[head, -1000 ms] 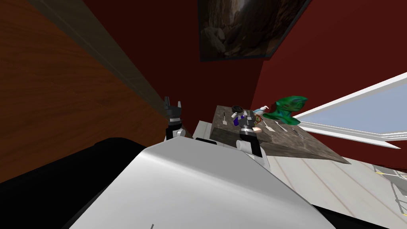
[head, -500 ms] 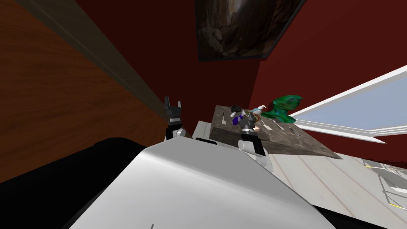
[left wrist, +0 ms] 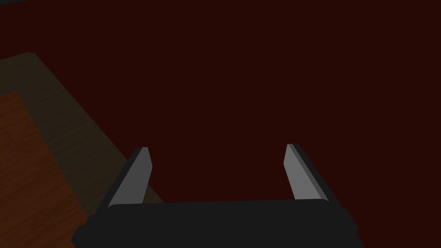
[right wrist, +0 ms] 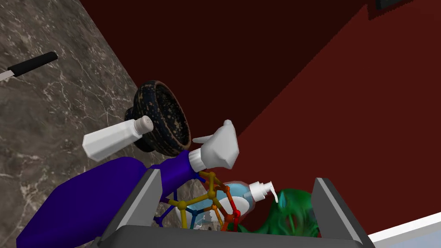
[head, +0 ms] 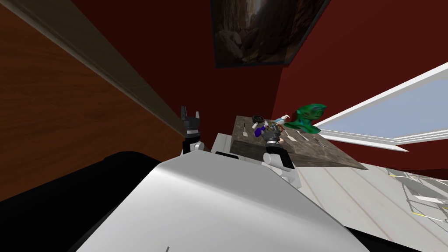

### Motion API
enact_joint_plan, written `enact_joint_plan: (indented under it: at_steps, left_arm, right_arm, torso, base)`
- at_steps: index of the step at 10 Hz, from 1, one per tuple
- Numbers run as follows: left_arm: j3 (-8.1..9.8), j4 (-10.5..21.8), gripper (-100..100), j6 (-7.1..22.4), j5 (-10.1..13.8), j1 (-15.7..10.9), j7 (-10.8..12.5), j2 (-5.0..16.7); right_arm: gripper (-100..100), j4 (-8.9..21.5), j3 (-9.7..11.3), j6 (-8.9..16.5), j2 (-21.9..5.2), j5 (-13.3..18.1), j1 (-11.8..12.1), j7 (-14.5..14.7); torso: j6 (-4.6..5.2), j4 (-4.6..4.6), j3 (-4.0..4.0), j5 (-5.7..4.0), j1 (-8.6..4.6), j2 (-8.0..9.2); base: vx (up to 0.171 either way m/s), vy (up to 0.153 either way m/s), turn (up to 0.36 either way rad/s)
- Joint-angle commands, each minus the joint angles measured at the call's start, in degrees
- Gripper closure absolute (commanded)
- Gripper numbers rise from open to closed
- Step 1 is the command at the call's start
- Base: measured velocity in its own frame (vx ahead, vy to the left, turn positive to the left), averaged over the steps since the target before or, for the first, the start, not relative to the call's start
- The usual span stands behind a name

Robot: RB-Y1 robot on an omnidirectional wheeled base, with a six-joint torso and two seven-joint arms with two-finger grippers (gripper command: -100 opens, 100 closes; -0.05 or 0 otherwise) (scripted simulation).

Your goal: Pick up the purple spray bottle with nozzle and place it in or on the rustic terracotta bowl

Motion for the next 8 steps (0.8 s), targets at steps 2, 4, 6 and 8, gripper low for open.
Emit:
enact_joint_plan:
  at_steps: [2, 4, 6, 8]
  left_arm:
    - [0.00, 0.0, 0, 0.0, 0.0, 0.0, 0.0, 0.0]
    - [0.00, 0.0, 0, 0.0, 0.0, 0.0, 0.0, 0.0]
    - [0.00, 0.0, 0, 0.0, 0.0, 0.0, 0.0, 0.0]
    - [0.00, 0.0, 0, 0.0, 0.0, 0.0, 0.0, 0.0]
  right_arm:
    - [-100, 0.6, -0.7, 3.3, 0.0, -1.7, -0.9, -2.0]
    - [-100, 1.2, -1.3, 5.7, 0.0, -3.2, -1.6, -3.6]
    - [-100, 2.4, -2.5, 9.5, -0.1, -6.3, -3.3, -6.7]
    - [-100, 3.0, -3.0, 12.7, 0.1, -7.8, -4.2, -8.1]
  torso:
    - [0.01, 0.00, 0.00, 0.00, 0.00, -0.01]
    - [0.01, 0.00, 0.00, 0.00, 0.00, 0.00]
    - [0.01, 0.00, 0.00, 0.00, 0.00, 0.00]
    - [-0.01, 0.00, -0.01, 0.00, 0.01, -0.01]
  base:
    - [0.010, -0.004, -0.047]
    - [0.007, -0.003, -0.060]
    - [0.010, -0.002, -0.138]
    - [0.012, -0.001, -0.018]
